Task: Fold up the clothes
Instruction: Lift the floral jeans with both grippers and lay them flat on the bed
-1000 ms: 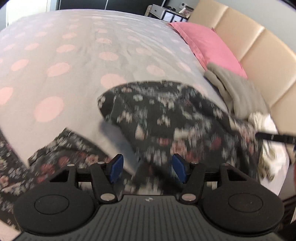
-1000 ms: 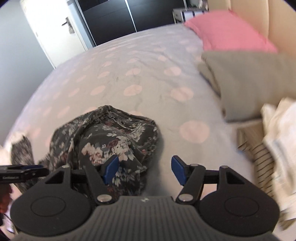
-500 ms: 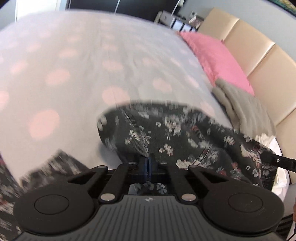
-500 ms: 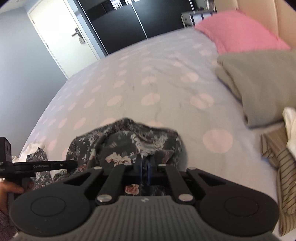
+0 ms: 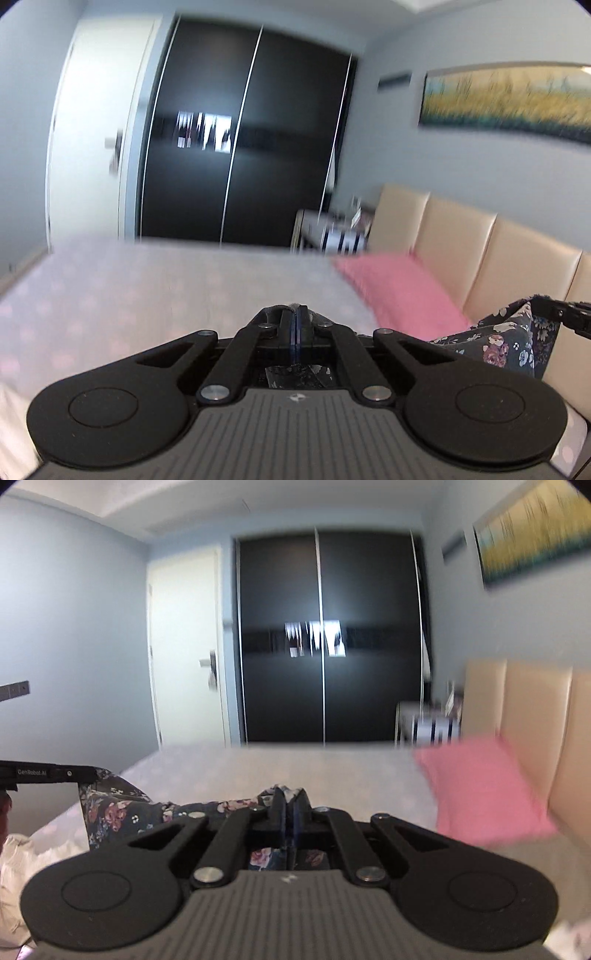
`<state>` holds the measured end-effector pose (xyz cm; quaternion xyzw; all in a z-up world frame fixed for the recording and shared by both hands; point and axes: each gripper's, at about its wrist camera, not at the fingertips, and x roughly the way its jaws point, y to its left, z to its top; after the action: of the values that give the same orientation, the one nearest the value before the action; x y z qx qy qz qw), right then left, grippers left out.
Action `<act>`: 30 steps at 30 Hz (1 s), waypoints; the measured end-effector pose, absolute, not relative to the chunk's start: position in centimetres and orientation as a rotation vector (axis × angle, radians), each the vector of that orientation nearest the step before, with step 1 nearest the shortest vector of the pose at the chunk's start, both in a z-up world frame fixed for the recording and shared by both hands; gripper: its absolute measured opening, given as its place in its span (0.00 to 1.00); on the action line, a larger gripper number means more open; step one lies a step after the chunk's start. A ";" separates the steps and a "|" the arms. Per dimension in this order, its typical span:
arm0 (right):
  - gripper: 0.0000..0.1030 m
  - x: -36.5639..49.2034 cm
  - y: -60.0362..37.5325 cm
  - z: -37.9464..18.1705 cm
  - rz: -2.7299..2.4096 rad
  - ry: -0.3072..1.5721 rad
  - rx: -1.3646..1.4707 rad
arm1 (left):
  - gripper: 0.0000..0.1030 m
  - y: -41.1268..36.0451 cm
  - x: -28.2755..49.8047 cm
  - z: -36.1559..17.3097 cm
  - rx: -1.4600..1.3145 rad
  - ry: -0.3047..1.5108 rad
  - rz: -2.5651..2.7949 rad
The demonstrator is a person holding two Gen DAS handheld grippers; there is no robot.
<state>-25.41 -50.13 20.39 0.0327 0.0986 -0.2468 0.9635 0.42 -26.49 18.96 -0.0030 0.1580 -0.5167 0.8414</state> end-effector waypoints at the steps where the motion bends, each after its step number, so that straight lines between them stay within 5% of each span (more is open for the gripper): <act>1: 0.04 -25.6 -49.3 22.5 -0.503 0.161 0.023 | 0.00 -25.6 0.0 21.0 -0.020 0.292 -1.096; 7: 0.04 -28.1 -45.3 32.2 -0.564 -0.046 -0.133 | 0.00 -21.7 -2.9 27.9 -0.036 0.182 -1.131; 12: 0.04 -28.4 -43.8 31.9 -0.516 0.032 -0.152 | 0.00 -20.8 -4.2 25.4 0.031 0.256 -1.112; 26: 0.04 -26.7 -41.6 0.4 -0.207 0.808 0.219 | 0.00 -15.3 -4.8 -1.4 0.502 0.851 -1.022; 30: 0.04 -28.3 -38.3 -4.2 -0.133 0.976 0.231 | 0.00 -12.7 -6.1 -6.2 0.647 0.972 -1.026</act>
<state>-28.34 -38.34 -4.24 0.1106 0.4676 -0.0635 0.8747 -6.08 -12.68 -6.19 0.2917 0.4387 -0.4630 0.7128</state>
